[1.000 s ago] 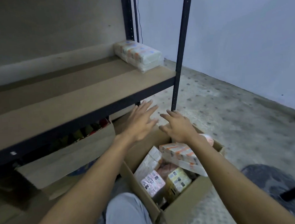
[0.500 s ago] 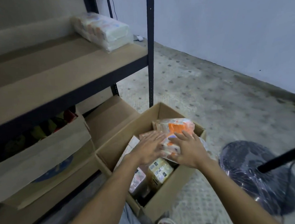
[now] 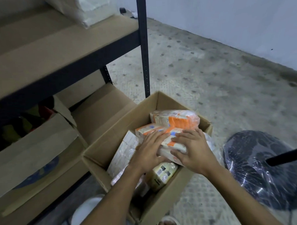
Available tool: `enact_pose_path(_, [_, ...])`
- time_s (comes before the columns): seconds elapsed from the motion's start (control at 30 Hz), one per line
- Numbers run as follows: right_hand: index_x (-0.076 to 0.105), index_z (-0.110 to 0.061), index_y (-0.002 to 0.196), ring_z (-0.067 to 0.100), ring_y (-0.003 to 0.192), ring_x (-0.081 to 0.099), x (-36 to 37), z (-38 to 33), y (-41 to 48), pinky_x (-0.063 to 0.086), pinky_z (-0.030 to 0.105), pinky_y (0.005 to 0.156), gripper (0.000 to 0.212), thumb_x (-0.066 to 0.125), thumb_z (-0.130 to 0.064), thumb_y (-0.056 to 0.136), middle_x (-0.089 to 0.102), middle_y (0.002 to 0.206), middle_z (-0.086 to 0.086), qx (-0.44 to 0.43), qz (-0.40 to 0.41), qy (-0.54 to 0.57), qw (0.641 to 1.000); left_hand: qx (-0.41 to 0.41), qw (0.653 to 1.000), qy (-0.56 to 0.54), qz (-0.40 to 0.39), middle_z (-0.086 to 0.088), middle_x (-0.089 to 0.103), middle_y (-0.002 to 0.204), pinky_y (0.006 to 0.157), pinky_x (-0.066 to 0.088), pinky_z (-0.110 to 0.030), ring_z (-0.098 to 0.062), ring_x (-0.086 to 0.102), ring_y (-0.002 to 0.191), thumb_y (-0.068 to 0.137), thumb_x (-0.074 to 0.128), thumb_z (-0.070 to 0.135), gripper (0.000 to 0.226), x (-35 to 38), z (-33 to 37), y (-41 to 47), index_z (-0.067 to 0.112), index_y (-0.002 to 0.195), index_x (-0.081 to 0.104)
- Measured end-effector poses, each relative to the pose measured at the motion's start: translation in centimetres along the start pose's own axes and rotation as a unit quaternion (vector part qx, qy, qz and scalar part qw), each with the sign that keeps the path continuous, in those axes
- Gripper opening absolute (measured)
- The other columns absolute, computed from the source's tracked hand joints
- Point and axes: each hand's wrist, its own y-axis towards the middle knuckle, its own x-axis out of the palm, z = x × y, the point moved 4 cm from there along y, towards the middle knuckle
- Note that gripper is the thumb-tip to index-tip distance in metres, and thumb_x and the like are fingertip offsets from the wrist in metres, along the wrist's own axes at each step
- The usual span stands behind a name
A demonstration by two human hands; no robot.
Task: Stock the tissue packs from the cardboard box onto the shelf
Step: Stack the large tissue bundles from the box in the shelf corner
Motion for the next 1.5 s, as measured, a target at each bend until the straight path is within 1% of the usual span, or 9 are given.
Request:
enact_pose_path(0.17, [0.076,-0.02,0.096,0.022,0.099,0.064,-0.8,-0.5,0.5,0.042,0.034,0.093,0.032,0.066,-0.043,0.076,0.074,0.098,-0.004,-0.008,0.033,0.047,0.998,-0.012,0.998,-0.051,0.035,0.016,0.034,0.148,0.115,0.028,-0.039,-0.004,0.02,0.142,0.08,0.067,0.042,0.07,-0.7,0.4,-0.3,0.042,0.141,0.032])
enact_pose_path(0.37, [0.076,-0.019,0.094,0.01,0.093,0.057,-3.5,-1.8,0.4,0.039,0.022,0.087,0.023,0.067,-0.033,0.078,0.075,0.093,-0.007,0.014,0.072,0.102,0.992,0.005,0.996,-0.055,0.073,0.011,0.04,0.142,0.114,0.027,-0.033,-0.004,0.028,0.136,0.078,0.069,0.013,0.069,-2.8,1.8,-0.3,0.032,0.138,0.041])
enact_pose_path(0.6, [0.077,-0.024,0.097,0.004,0.093,0.055,-7.5,-4.7,-0.4,0.03,0.002,0.086,0.026,0.068,-0.036,0.076,0.074,0.096,-0.007,0.02,0.097,0.136,0.986,0.045,0.993,-0.017,0.103,0.005,0.043,0.139,0.113,0.027,-0.033,-0.009,0.032,0.131,0.082,0.065,0.033,0.062,-6.8,4.7,-1.9,0.025,0.139,0.041])
enact_pose_path(0.87, [0.076,-0.026,0.097,0.007,0.085,0.058,-13.9,-9.2,-1.9,0.033,0.002,0.081,0.031,0.063,-0.047,0.078,0.073,0.094,-0.01,-0.043,0.157,0.117,0.98,0.124,0.974,0.008,0.188,0.007,0.044,0.135,0.11,0.024,-0.025,0.0,0.031,0.127,0.083,0.068,0.038,0.059,-13.1,9.3,-3.7,0.026,0.135,0.042])
enact_pose_path(0.97, [0.076,-0.025,0.097,0.01,0.082,0.06,-17.2,-11.3,-2.6,0.038,0.014,0.075,0.024,0.071,-0.036,0.076,0.067,0.089,-0.015,-0.066,0.189,0.11,0.973,0.167,0.961,0.027,0.22,0.0,0.05,0.132,0.107,0.026,-0.027,-0.012,0.041,0.125,0.083,0.066,0.04,0.058,-15.7,11.6,-4.3,0.022,0.133,0.043])
enact_pose_path(1.1, [0.076,-0.026,0.098,0.0,0.079,0.058,-21.5,-14.1,-3.2,0.041,0.016,0.074,0.023,0.074,-0.033,0.075,0.064,0.086,-0.018,-0.093,0.225,0.115,0.963,0.205,0.945,0.07,0.245,-0.004,0.051,0.132,0.105,0.026,-0.027,-0.018,0.043,0.123,0.087,0.057,0.046,0.055,-20.0,14.6,-5.3,0.023,0.134,0.04])
enact_pose_path(1.23, [0.073,-0.031,0.102,-0.01,0.08,0.055,-25.2,-17.1,-3.1,0.035,0.002,0.072,0.026,0.069,-0.038,0.077,0.057,0.09,-0.028,-0.135,0.254,0.13,0.949,0.241,0.918,0.126,0.288,0.001,0.043,0.134,0.105,0.024,-0.027,-0.015,0.041,0.123,0.086,0.058,0.046,0.06,-25.2,17.1,-6.5,0.022,0.137,0.037])
enact_pose_path(1.37, [0.073,-0.028,0.104,-0.008,0.079,0.054,-26.8,-20.8,-1.5,0.036,0.002,0.075,0.025,0.069,-0.036,0.08,0.052,0.093,-0.034,-0.179,0.292,0.144,0.929,0.244,0.904,0.168,0.307,0.003,0.04,0.136,0.105,0.026,-0.032,-0.016,0.039,0.125,0.087,0.048,0.062,0.064,-30.3,18.1,-7.8,0.024,0.138,0.035])
enact_pose_path(1.5, [0.075,-0.02,0.103,-0.003,0.086,0.055,-25.7,-24.2,1.3,0.04,0.009,0.08,0.024,0.073,-0.028,0.08,0.055,0.094,-0.031,-0.211,0.329,0.186,0.901,0.221,0.892,0.235,0.317,-0.006,0.045,0.135,0.104,0.027,-0.036,-0.022,0.041,0.125,0.087,0.051,0.058,0.063,-34.8,16.1,-9.2,0.023,0.137,0.035])
